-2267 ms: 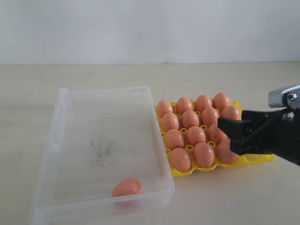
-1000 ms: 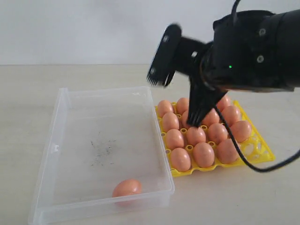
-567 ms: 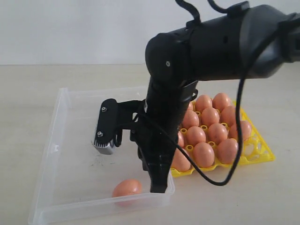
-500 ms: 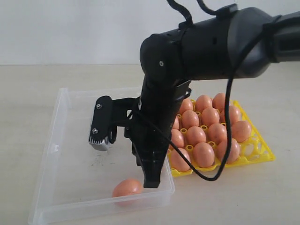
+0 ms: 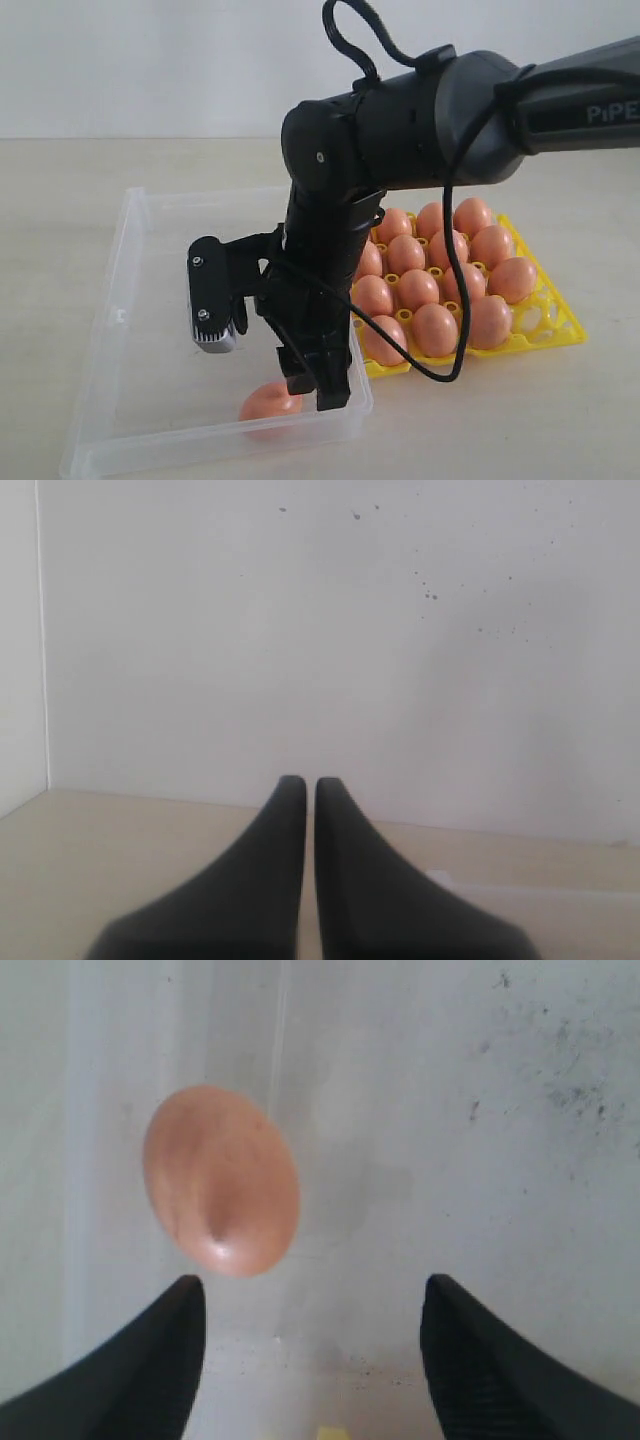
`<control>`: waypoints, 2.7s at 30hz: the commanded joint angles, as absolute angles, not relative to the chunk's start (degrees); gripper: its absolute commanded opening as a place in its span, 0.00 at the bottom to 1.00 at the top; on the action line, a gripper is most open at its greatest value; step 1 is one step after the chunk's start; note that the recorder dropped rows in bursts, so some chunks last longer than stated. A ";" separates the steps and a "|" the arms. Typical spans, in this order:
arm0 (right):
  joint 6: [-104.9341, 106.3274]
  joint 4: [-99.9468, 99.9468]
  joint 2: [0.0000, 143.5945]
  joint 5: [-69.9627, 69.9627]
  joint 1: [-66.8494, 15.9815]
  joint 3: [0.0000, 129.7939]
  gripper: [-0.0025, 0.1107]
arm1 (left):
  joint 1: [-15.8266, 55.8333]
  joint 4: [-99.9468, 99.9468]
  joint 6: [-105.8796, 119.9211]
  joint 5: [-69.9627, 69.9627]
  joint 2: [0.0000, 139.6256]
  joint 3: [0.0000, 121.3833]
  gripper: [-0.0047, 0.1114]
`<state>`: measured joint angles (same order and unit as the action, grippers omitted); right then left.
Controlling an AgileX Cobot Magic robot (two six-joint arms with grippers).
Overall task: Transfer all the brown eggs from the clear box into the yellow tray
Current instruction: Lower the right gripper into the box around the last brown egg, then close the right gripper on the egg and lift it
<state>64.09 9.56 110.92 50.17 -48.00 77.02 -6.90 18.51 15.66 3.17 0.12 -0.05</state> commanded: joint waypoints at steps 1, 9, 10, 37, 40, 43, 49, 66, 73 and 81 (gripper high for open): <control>65.11 10.51 110.93 49.89 -47.97 77.31 0.53 | -6.82 18.28 15.97 3.00 0.00 0.00 0.07; 70.72 16.95 112.70 51.06 -48.24 77.31 0.53 | -6.82 18.28 15.97 3.00 0.00 0.00 0.07; 71.27 16.95 113.18 50.74 -48.58 77.31 0.53 | -6.82 18.28 15.97 3.00 0.00 0.00 0.07; 45.79 8.48 117.23 38.53 -51.97 77.31 0.41 | -6.82 18.28 15.97 3.00 0.00 0.00 0.07; 44.94 5.53 117.23 35.90 -51.97 77.31 0.58 | -6.82 18.28 15.97 3.00 0.00 0.00 0.07; 42.22 2.43 117.23 35.73 -51.97 77.31 0.55 | -6.82 18.28 15.97 3.00 0.00 0.00 0.07; 34.93 1.00 117.23 41.63 -51.97 77.31 0.56 | -6.82 18.28 15.97 3.00 0.00 0.00 0.07; 12.03 -11.24 117.23 45.90 -51.97 77.31 0.56 | -6.82 18.28 15.97 3.00 0.00 0.00 0.07; 7.19 -10.62 117.23 51.34 -51.97 77.31 0.56 | -6.82 18.28 15.97 3.00 0.00 0.00 0.07; 9.14 1.27 117.23 52.90 -51.97 77.31 0.56 | -6.82 18.28 15.97 3.00 0.00 0.00 0.07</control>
<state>7.72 -2.06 117.54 52.26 -52.01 77.15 -6.90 18.51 15.66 3.17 0.12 -0.05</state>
